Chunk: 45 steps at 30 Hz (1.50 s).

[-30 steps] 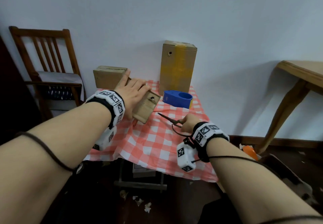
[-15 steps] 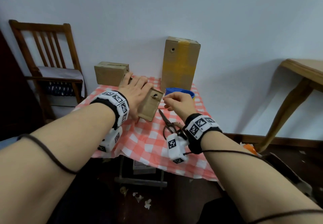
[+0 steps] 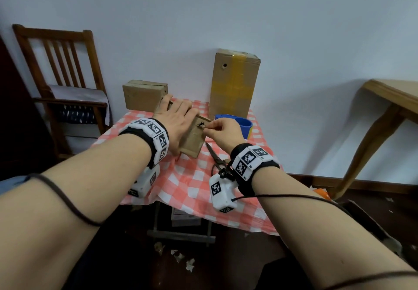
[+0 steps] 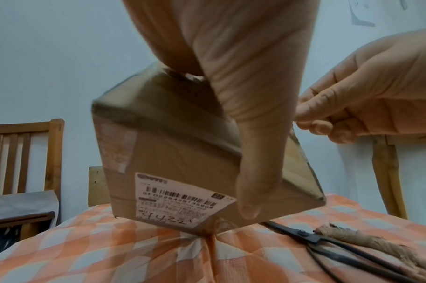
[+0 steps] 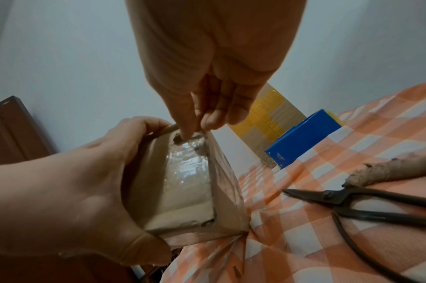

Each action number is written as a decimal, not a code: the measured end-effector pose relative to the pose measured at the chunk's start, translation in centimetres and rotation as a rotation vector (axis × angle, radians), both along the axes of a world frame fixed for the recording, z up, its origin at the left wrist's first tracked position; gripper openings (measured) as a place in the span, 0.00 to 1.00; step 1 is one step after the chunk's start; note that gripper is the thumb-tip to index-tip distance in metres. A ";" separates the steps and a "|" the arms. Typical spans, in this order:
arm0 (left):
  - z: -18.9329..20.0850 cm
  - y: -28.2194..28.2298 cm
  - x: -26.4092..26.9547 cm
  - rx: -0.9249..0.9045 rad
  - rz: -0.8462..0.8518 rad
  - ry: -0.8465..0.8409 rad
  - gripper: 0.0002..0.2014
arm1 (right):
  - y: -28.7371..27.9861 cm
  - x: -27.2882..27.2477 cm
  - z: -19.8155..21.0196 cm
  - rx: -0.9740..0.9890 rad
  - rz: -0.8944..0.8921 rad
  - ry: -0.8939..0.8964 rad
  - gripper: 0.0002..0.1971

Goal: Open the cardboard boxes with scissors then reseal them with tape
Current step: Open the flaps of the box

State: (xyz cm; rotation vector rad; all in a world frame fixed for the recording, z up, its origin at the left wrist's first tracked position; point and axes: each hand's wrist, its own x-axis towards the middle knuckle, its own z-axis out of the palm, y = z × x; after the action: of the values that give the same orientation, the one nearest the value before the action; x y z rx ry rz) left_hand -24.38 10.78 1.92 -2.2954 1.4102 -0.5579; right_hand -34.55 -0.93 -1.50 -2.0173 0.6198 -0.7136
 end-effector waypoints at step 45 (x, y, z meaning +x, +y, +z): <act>5.8 0.7 3.9 0.013 -0.050 0.417 0.57 | 0.3 3.8 7.4 -0.346 0.144 0.216 0.11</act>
State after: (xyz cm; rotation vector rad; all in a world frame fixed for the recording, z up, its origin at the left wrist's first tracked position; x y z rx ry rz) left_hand -20.46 11.47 7.70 -2.4679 1.6499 -0.0802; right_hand -30.71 -0.63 5.86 -2.4554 0.4908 -0.5482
